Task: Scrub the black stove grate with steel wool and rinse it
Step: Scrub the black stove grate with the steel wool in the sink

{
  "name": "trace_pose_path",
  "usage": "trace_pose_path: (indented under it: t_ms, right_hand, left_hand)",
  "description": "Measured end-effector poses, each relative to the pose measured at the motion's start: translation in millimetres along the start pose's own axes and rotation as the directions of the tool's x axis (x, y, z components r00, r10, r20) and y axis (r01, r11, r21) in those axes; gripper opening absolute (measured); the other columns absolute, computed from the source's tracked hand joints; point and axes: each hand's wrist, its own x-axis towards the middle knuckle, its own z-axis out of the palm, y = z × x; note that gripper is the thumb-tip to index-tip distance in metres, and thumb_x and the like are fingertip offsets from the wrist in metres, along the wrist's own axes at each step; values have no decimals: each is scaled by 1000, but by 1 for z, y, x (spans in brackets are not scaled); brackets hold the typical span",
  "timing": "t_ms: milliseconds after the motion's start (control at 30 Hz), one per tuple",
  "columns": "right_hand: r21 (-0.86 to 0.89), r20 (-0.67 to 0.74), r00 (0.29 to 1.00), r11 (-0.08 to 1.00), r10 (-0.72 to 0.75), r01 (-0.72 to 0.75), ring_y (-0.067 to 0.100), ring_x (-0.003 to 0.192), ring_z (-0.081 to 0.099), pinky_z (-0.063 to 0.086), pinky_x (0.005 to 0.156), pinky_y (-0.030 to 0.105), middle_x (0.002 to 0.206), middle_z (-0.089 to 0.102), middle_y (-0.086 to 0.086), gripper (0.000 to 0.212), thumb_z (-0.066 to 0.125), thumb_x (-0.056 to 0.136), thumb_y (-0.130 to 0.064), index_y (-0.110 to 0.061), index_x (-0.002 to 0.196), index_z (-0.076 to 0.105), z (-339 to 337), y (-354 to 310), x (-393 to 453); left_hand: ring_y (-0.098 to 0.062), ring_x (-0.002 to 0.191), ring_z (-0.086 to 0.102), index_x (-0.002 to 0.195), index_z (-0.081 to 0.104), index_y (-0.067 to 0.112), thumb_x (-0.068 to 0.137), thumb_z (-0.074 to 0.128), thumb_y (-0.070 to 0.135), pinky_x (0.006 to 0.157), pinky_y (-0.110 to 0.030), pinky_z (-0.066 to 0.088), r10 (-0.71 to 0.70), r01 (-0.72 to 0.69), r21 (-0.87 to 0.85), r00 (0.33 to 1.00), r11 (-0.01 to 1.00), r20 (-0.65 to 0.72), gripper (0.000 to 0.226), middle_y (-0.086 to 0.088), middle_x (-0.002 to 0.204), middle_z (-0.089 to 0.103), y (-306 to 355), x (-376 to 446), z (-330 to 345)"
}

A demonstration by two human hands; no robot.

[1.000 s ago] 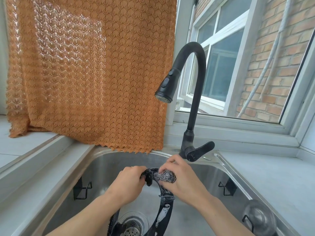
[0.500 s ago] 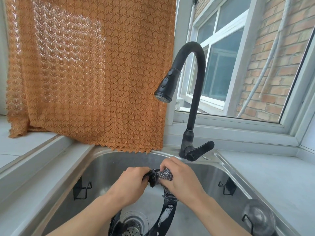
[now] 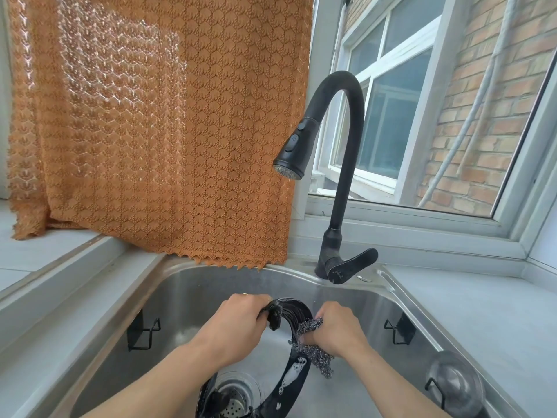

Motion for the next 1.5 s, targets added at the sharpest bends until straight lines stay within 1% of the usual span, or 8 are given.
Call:
trace_pose_path:
  t_ms: [167,300,500,733,1033,1200,1367,1500]
  right_hand:
    - [-14,33,997,998,70,-69,27,104,65,54,83,32,110,60,4,72,91,69,-46,-11,121,55,1,0,4]
    - [-48,27,998,997,61,-60,26,96,65,52,76,30,102,62,2,58,91,69,-39,-13,111,60,1,0,5]
    - [-199,-90,996,979,14,-32,27,104,64,56,84,36,112,64,3,38,67,82,-12,-16,118,56,-2,2,3]
    - [-18,43,998,998,-52,53,21,93,64,53,78,34,103,58,-3,58,90,71,-39,-23,113,53,-2,1,1]
    - [-149,-67,998,989,9,-19,26,101,65,53,78,35,108,64,3,48,77,82,-22,-15,121,50,-6,6,2]
    - [-70,20,1000,997,-17,18,21,94,64,52,76,33,98,60,-4,49,84,76,-33,-23,110,49,-9,5,0]
    - [11,103,992,998,-66,65,14,91,58,47,67,25,109,57,-2,63,91,69,-43,-22,112,49,-9,4,3]
    - [2,6,1000,1000,-26,26,19,91,61,47,69,30,105,60,0,61,89,72,-40,-18,112,49,-6,4,2]
  left_hand:
    - [-30,78,57,93,62,17,102,43,19,73,-43,47,-2,2,21,1000,1000,-8,21,-3,77,61,4,0,2]
    - [-27,73,54,94,64,18,103,44,18,70,-41,45,2,-2,33,1000,999,-14,22,1,74,57,4,1,1]
    - [-17,56,42,96,65,18,103,44,17,56,-31,31,-13,16,40,999,999,-52,22,7,66,50,1,0,0]
    - [-19,61,44,93,65,22,103,43,17,57,-32,30,-18,19,36,999,999,-49,24,7,65,49,3,-1,-1]
    - [-17,60,45,96,65,20,104,43,17,56,-31,32,-40,41,34,998,999,-41,24,8,67,50,1,-1,-2]
    - [-19,65,47,94,64,22,104,43,17,61,-32,32,-40,42,54,998,998,-45,23,8,68,50,2,-1,-2]
    - [-21,66,50,95,64,21,104,43,17,60,-33,35,-50,52,45,998,998,-36,23,6,72,56,0,-1,-3]
    - [-20,66,51,96,66,22,104,43,17,60,-33,36,-42,43,38,999,998,-25,25,5,73,57,2,-1,-2]
